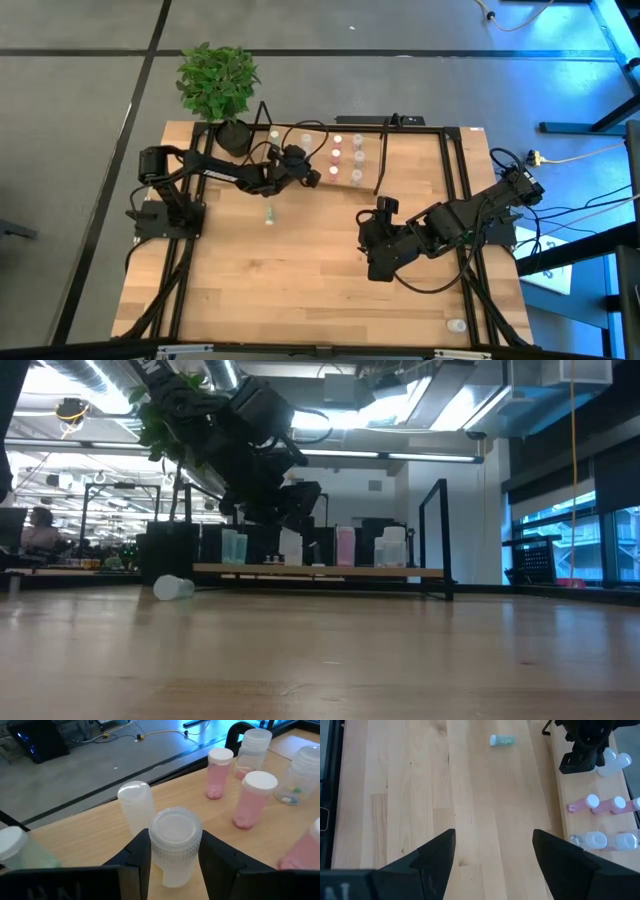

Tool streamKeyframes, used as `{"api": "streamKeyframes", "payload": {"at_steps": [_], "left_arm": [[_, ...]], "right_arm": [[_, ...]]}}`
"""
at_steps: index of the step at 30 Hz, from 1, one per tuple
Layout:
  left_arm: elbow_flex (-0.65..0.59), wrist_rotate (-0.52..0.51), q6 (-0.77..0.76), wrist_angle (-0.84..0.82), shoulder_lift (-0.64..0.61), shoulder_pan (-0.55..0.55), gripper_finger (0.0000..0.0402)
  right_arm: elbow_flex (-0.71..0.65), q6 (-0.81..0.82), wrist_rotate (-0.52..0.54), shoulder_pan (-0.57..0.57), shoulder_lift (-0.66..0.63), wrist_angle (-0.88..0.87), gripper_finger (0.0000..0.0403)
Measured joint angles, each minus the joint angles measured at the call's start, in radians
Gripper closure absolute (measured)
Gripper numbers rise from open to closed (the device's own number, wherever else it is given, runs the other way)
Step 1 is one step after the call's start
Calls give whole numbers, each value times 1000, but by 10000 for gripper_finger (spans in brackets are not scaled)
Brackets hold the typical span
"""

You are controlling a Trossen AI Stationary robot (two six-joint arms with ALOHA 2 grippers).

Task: Pick and place medicine bottles onto shelf by color
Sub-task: Put the top white medicine bottle on the shelf aligned with the other white medicine bottle

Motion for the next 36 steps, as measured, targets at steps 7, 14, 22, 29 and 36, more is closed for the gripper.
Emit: {"api": "streamKeyframes", "payload": {"at_steps": [7, 14, 22, 29, 36], "left_arm": [[-10, 0, -23, -6, -1, -1, 283], [-43, -8, -59, 19, -1, 0, 283], [-48, -5, -53, 63, -1, 0, 283], [-48, -4, -54, 61, -1, 0, 283], [-49, 4, -53, 61, -1, 0, 283]], "right_arm": [[0, 1, 0, 0, 0, 0, 136], [0, 1, 0, 0, 0, 0, 136], [-1, 1, 0, 0, 0, 0, 136], [-1, 0, 0, 0, 0, 0, 136], [-1, 1, 0, 0, 0, 0, 136]]}}
